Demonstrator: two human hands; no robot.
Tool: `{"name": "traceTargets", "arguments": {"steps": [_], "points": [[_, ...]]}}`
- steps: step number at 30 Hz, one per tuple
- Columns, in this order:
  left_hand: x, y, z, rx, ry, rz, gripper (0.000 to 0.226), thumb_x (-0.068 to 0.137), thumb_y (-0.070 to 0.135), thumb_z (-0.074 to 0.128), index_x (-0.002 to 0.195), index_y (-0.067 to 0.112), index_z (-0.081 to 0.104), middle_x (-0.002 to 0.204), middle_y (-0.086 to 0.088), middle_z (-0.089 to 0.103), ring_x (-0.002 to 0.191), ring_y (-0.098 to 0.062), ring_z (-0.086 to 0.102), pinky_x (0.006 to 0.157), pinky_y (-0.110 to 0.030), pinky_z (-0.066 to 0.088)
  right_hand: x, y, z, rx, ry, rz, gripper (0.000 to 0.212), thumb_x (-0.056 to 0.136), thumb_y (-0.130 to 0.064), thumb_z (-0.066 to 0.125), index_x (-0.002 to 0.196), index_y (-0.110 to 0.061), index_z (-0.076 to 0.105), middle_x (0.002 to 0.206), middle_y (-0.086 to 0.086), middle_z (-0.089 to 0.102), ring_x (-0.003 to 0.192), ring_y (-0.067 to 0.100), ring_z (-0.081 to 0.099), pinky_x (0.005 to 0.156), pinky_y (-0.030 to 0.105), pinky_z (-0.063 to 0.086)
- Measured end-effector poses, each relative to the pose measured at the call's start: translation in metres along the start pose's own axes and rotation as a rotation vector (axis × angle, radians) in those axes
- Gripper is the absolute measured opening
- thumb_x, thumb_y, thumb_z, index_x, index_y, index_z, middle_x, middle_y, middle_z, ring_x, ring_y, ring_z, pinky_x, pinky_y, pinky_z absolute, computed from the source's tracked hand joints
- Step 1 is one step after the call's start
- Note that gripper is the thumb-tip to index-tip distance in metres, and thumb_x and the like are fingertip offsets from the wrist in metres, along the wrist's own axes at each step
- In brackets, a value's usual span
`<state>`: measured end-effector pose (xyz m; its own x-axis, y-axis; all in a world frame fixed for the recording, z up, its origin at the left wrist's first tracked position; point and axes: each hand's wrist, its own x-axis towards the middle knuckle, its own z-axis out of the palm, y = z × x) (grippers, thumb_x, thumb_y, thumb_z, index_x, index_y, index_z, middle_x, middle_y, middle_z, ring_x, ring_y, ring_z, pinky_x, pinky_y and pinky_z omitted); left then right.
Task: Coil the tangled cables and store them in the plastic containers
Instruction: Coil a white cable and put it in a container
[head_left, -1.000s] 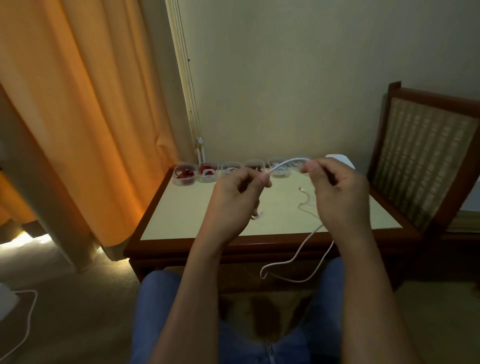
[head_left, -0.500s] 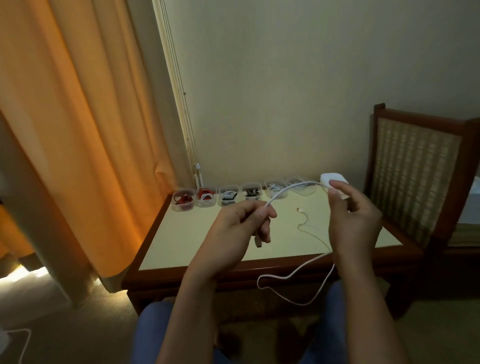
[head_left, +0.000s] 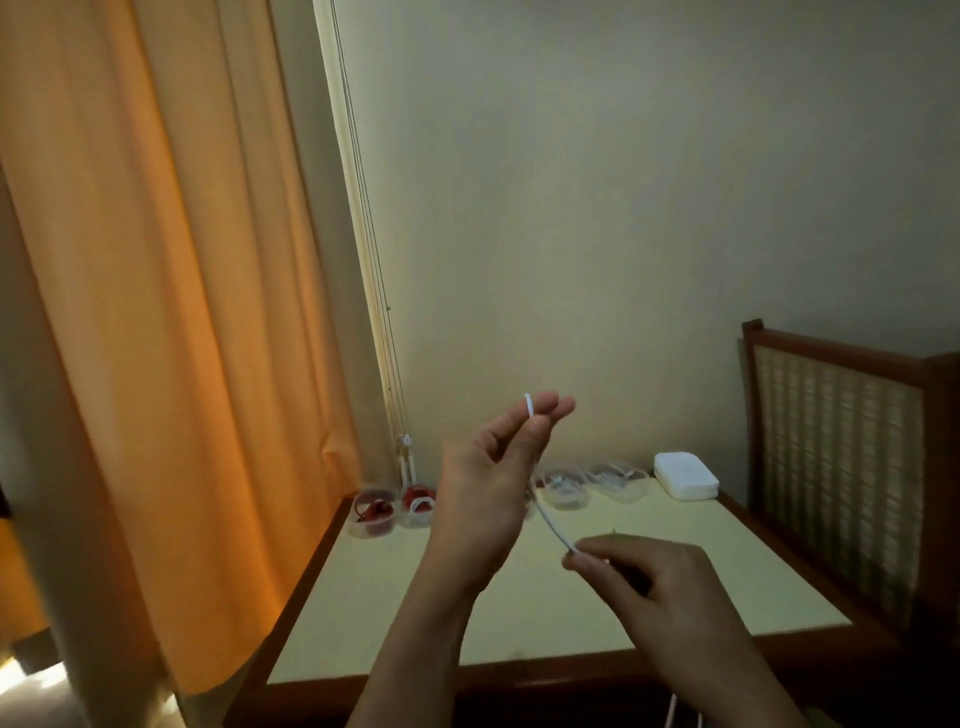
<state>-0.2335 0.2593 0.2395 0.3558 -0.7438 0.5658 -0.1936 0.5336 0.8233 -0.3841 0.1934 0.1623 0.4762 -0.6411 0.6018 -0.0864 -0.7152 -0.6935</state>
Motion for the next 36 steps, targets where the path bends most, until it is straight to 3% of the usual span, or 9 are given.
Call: {"name": "traceTargets", "arguments": {"steps": [4,9,13,19,22,24,29,33,36], "points": [[0.0,0.0,-0.011,0.427,-0.009,0.108,0.025,0.103,0.02,0.06,0.102,0.041,0.073,0.107,0.024,0.075,0.111,0.01,0.064,0.102,-0.022,0.052,0.006,-0.003,-0.012,-0.133,0.175,-0.22,0.008,0.088,-0.041,0.074,0.08,-0.039,0.074,0.071,-0.02,0.064,0.065,0.0,0.064,0.059,0.008,0.043],[0.003,-0.002,-0.019,0.719,-0.304,0.055,0.031,0.108,0.031,0.049,0.102,0.017,0.076,0.093,0.01,0.077,0.093,-0.003,0.07,0.093,-0.037,0.055,0.042,-0.016,-0.021,-0.213,0.262,-0.411,0.004,0.087,-0.038,0.074,0.084,-0.037,0.075,0.072,-0.019,0.061,0.068,-0.003,0.057,0.064,0.008,0.039],[0.0,0.01,-0.022,0.189,-0.306,-0.131,0.042,0.103,0.029,0.043,0.101,-0.003,0.07,0.077,-0.016,0.073,0.076,-0.025,0.07,0.078,-0.03,0.057,0.08,-0.031,-0.03,-0.084,0.202,-0.438,0.01,0.081,-0.021,0.081,0.083,-0.03,0.078,0.07,-0.011,0.06,0.064,0.009,0.058,0.059,0.014,0.04],[0.003,0.015,-0.027,-0.318,-0.439,-0.258,0.031,0.102,0.019,0.045,0.098,-0.004,0.065,0.066,-0.012,0.049,0.059,-0.024,0.054,0.065,-0.037,0.052,0.093,-0.031,-0.013,0.143,0.04,-0.375,0.018,0.093,-0.04,0.062,0.094,-0.033,0.078,0.085,-0.012,0.071,0.079,0.011,0.067,0.071,0.02,0.049],[-0.001,0.015,-0.021,-0.617,-0.403,-0.226,0.028,0.102,0.015,0.047,0.101,-0.007,0.064,0.069,-0.014,0.052,0.064,-0.025,0.057,0.067,-0.037,0.054,0.082,-0.029,0.003,0.221,-0.06,-0.307,0.022,0.097,-0.027,0.056,0.089,-0.037,0.075,0.078,-0.013,0.07,0.071,0.003,0.064,0.067,0.025,0.049],[-0.003,0.016,-0.018,-0.68,-0.254,-0.175,0.031,0.1,0.017,0.054,0.103,-0.01,0.07,0.077,-0.019,0.061,0.074,-0.029,0.066,0.073,-0.037,0.058,0.073,-0.024,0.01,0.137,-0.088,-0.321,0.025,0.097,-0.032,0.056,0.074,-0.036,0.064,0.064,-0.016,0.057,0.062,-0.001,0.051,0.06,0.025,0.04],[-0.001,0.014,-0.015,-0.458,0.059,-0.108,0.035,0.093,0.018,0.053,0.113,-0.003,0.072,0.111,-0.024,0.074,0.109,-0.032,0.073,0.088,-0.03,0.06,0.052,-0.022,0.007,-0.014,-0.137,-0.358,0.022,0.101,-0.028,0.059,0.093,-0.044,0.073,0.07,-0.015,0.062,0.066,0.0,0.054,0.062,0.015,0.039],[-0.003,0.008,-0.013,0.124,0.115,0.059,0.022,0.096,0.025,0.059,0.11,0.027,0.075,0.114,0.012,0.076,0.115,-0.002,0.068,0.1,-0.019,0.052,0.05,-0.018,-0.003,-0.218,-0.109,-0.364,0.012,0.097,-0.042,0.059,0.086,-0.042,0.064,0.067,-0.016,0.056,0.063,0.004,0.051,0.057,0.013,0.033],[0.001,0.005,-0.016,0.506,0.022,0.12,0.022,0.103,0.02,0.058,0.101,0.034,0.076,0.104,0.028,0.073,0.105,0.01,0.066,0.093,-0.019,0.055,0.058,-0.017,-0.011,-0.341,-0.021,-0.428,0.018,0.093,-0.047,0.057,0.084,-0.033,0.064,0.068,-0.026,0.049,0.067,-0.004,0.05,0.061,0.01,0.032]]}}
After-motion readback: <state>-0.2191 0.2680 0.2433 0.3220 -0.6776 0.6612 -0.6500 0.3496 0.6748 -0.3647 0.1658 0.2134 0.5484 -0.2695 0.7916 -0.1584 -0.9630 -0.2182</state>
